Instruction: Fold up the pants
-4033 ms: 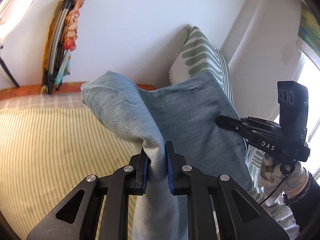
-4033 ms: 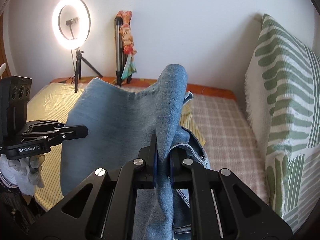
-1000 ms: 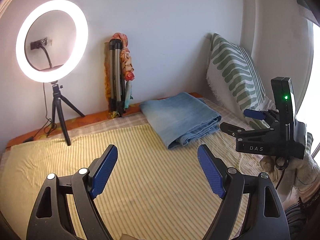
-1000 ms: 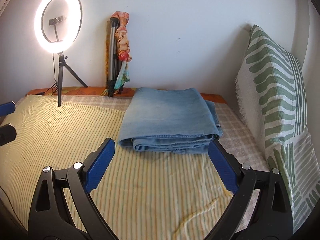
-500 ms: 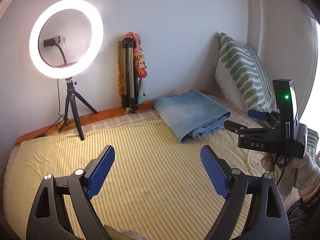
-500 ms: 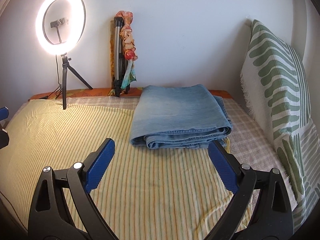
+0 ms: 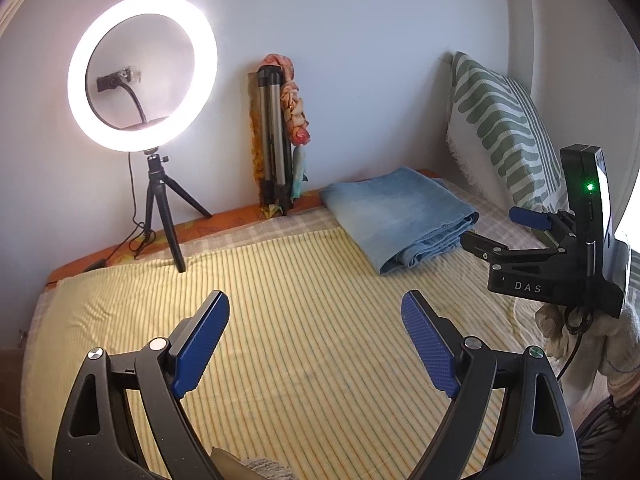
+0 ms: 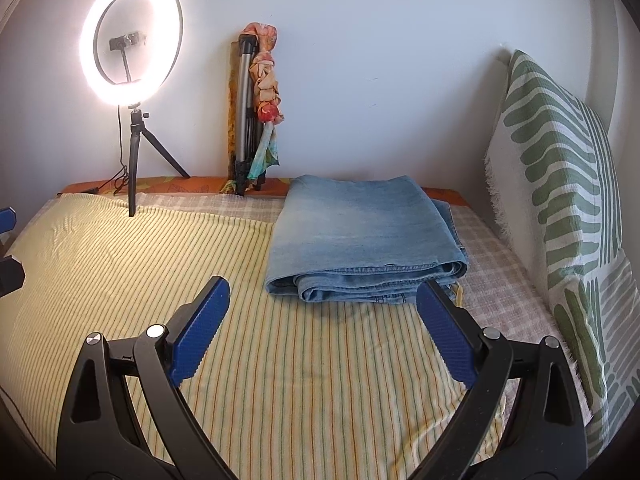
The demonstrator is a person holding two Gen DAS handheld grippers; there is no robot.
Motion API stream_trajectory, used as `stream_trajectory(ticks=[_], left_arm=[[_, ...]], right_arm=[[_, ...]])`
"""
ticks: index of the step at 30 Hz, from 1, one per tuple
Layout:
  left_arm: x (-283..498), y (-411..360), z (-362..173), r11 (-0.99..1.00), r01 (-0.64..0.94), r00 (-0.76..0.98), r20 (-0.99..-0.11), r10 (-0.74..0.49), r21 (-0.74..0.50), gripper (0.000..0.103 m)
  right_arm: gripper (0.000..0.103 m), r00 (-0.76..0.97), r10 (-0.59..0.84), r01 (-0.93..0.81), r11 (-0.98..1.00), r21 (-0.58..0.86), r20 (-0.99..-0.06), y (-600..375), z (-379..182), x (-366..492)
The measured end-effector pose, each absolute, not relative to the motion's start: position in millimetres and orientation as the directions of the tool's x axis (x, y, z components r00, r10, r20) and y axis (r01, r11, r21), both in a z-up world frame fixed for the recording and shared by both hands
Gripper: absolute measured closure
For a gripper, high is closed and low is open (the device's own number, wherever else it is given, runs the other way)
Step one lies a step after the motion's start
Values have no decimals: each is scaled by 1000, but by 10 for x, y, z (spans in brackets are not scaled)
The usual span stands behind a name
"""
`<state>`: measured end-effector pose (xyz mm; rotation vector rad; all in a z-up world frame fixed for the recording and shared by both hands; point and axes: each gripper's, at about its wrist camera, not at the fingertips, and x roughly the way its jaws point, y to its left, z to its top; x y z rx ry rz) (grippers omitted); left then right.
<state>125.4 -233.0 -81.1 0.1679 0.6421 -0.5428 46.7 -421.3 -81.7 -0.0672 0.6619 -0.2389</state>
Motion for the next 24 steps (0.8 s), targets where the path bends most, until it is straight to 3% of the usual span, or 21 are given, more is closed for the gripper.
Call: stream_trajectory(ticks=[24], left_arm=[[1258,-2287,-803,863,504,691,-615,-379,33,15]], right_arm=[[7,763,-211,162,977,-135,-610,-4147,-855,533]])
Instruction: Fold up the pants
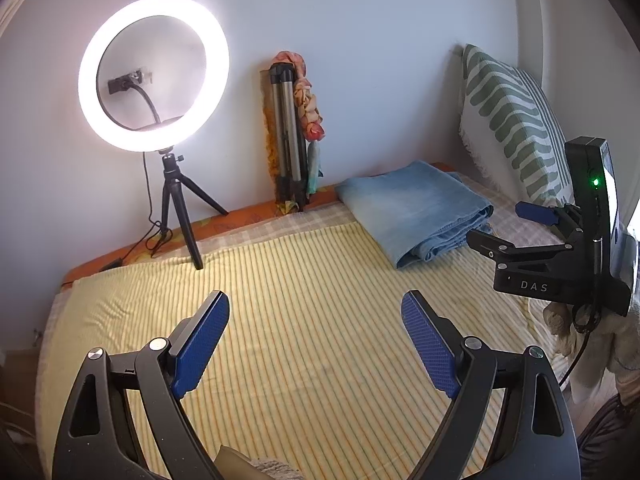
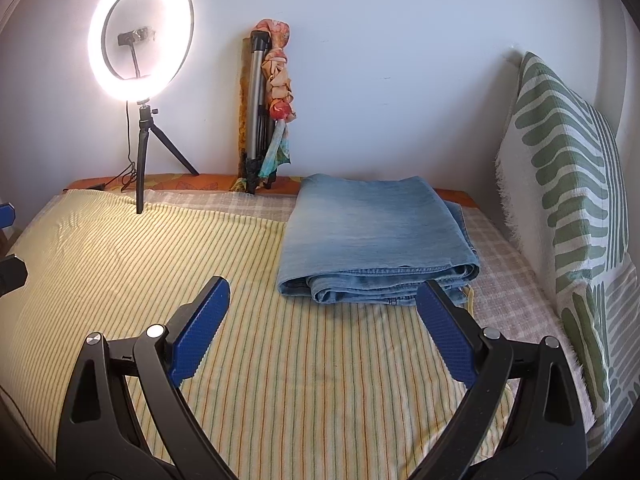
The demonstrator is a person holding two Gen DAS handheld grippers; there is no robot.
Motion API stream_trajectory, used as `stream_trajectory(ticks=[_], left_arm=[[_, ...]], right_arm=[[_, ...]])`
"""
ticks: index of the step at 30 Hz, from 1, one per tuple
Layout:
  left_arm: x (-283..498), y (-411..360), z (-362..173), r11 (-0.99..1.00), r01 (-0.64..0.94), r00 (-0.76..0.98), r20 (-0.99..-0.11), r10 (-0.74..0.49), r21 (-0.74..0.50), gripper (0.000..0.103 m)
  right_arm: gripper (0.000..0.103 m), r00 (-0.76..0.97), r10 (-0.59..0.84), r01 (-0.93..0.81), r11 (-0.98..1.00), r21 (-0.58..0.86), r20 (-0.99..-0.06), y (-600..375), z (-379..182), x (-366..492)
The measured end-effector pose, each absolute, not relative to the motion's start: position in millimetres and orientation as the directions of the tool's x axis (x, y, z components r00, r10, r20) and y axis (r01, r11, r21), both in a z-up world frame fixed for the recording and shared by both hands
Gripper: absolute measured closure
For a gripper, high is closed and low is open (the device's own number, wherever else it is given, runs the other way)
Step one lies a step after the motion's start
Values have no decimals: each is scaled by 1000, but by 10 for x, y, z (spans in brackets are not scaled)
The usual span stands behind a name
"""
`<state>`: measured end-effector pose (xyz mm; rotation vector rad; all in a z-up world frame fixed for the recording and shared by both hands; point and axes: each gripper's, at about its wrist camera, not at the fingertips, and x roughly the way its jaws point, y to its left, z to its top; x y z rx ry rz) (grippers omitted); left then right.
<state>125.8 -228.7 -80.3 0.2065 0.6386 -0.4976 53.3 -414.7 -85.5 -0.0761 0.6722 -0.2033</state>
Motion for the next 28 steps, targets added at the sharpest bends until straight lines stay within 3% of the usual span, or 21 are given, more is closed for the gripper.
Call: stream_trajectory(ticks=[28], left_arm=[[1227,-2279,-810,862,504,708,-598,-375,55,15]], right_arm=[[7,757,-201,148,979,-137,-621,-4116,-884,546]])
